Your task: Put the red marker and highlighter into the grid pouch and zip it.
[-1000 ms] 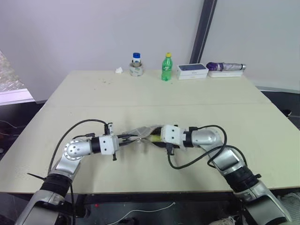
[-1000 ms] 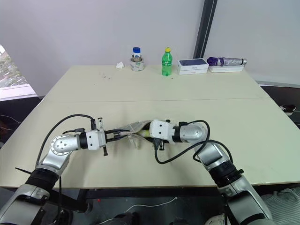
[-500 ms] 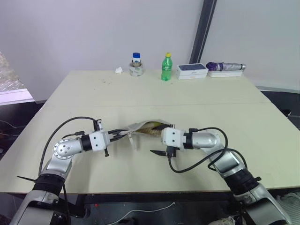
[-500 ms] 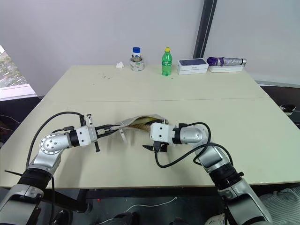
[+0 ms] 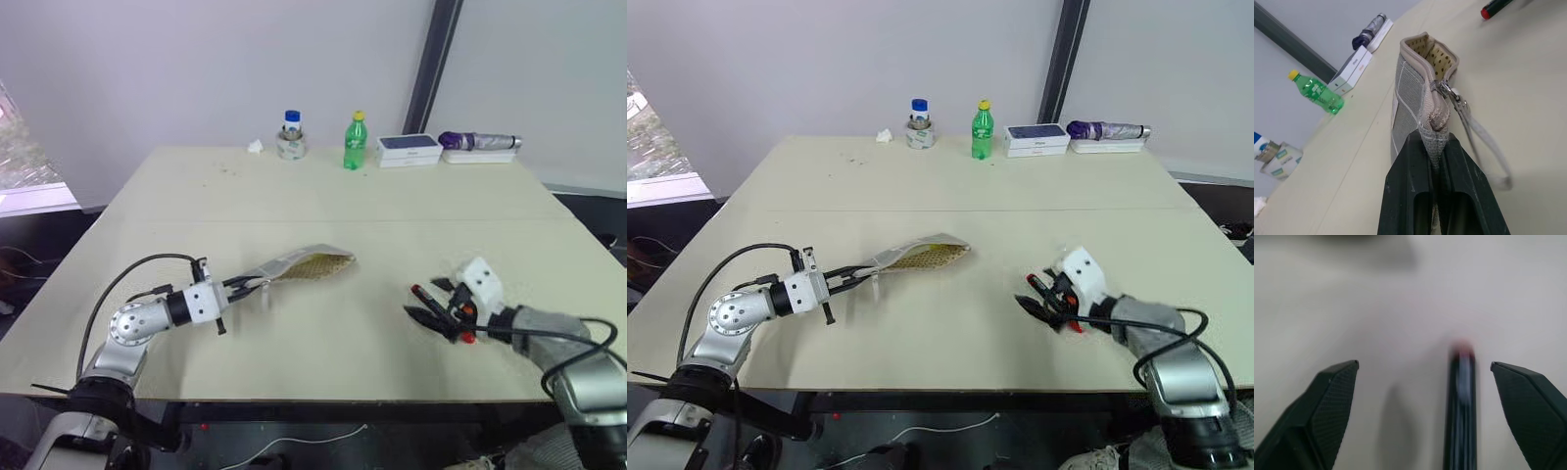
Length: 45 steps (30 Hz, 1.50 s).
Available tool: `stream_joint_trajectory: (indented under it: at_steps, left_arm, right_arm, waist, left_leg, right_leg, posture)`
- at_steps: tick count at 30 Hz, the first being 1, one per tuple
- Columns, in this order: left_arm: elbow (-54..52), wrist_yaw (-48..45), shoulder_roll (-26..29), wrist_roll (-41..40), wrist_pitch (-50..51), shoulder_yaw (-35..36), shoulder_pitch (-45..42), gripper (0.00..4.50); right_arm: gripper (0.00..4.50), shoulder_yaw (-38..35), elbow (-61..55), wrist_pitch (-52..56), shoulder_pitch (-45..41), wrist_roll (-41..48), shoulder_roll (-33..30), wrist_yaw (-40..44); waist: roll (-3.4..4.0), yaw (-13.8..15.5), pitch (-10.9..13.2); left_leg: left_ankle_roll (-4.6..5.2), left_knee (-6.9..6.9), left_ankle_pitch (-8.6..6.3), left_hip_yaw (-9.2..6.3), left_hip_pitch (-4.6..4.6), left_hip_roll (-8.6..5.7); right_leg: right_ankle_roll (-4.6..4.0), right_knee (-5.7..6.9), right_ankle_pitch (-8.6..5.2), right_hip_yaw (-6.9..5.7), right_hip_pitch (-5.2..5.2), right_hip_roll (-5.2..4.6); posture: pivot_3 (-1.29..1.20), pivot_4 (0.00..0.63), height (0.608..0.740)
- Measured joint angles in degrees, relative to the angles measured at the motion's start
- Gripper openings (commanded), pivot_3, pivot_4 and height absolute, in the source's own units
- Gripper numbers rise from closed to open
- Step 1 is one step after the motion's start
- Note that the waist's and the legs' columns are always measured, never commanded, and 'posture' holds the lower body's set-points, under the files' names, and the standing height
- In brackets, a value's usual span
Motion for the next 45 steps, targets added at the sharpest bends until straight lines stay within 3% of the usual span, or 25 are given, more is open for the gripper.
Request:
stream_joint_trajectory:
  at_steps: [3,5,12,13,21,26,31,45]
  left_arm:
    - [0.08,0.11,-0.22,0.67,-0.09,-0.12,-0.02,0.0]
    - [0.36,0.11,-0.63,1.27,-0.38,-0.51,-0.26,0.0]
    - [1.54,0.08,-1.51,1.89,-0.98,-0.71,-2.87,0.0]
    - [1.54,0.06,-1.58,1.89,-1.01,-0.72,-2.88,0.0]
    - [1.56,-0.13,-1.9,1.97,-1.16,-0.85,-2.84,0.0]
    - [1.22,-0.15,-2.58,2.52,-1.22,-1.51,-2.82,0.0]
    - [0.2,-0.2,-2.84,3.15,-1.23,-2.69,-2.53,0.0]
    - [-2.65,-1.04,-0.98,6.94,-3.58,-5.76,-0.92,0.0]
  right_arm:
    - [4.48,-1.74,0.05,0.41,1.43,-0.17,-0.02,-2.94]
    - [3.96,-1.7,1.28,0.38,2.81,-0.69,-0.7,-3.45]
    - [0.57,-1.48,1.93,1.03,3.26,1.34,-1.41,-1.95]
    - [0.39,-1.17,2.01,0.69,3.1,1.55,-1.62,-1.33]
    - [0.4,7.54,-3.48,-5.35,-2.78,3.99,-1.98,6.88]
    - [0.4,12.93,-1.57,-7.24,-11.19,3.18,0.65,6.78]
    - [0.4,16.68,3.24,-10.12,-12.5,0.67,1.59,6.8]
    - [0.4,29.94,8.95,-30.9,-23.52,-19.43,-3.97,11.34]
  waist:
    - [0.0,-0.02,0.0]
    - [-0.01,0.1,0.0]
    - [-0.02,0.33,0.0]
    - [-0.02,0.26,0.0]
    - [-0.01,-0.74,0.01]
    - [-0.03,-0.82,0.02]
    - [-0.04,-0.75,0.02]
    - [-0.03,-0.88,0.03]
  left_leg:
    - [0.0,-0.01,0.0,0.0,0.0,-0.02]
    - [0.0,0.01,0.0,0.0,0.0,-0.03]
    - [0.02,0.09,-0.01,-0.04,0.01,-0.01]
    - [0.02,0.07,0.0,-0.04,0.01,-0.02]
    - [0.01,0.03,0.0,-0.06,0.0,0.0]
    - [0.01,0.04,0.0,-0.07,0.0,-0.02]
    - [0.01,0.04,0.0,-0.05,-0.04,-0.03]
    - [0.0,0.03,0.0,-0.03,-0.04,-0.07]
  right_leg:
    - [0.0,0.0,0.0,-0.01,0.0,0.0]
    - [0.0,-0.01,0.0,-0.02,0.03,0.01]
    - [0.01,-0.01,0.0,-0.04,0.1,0.0]
    - [0.01,-0.01,0.0,-0.04,0.08,0.01]
    - [0.01,-0.01,0.0,-0.05,0.04,0.04]
    - [0.01,-0.01,0.0,-0.07,0.05,0.04]
    - [0.01,-0.05,0.0,-0.06,0.02,0.02]
    - [0.01,-0.03,0.0,-0.04,-0.02,0.04]
  posture:
    - [0.0,0.15,0.74]
    - [0.0,0.15,0.74]
    - [0.0,0.15,0.74]
    - [0.0,0.15,0.74]
    - [0.0,0.15,0.74]
    - [0.0,0.15,0.74]
    - [0.0,0.15,0.74]
    - [0.0,0.15,0.74]
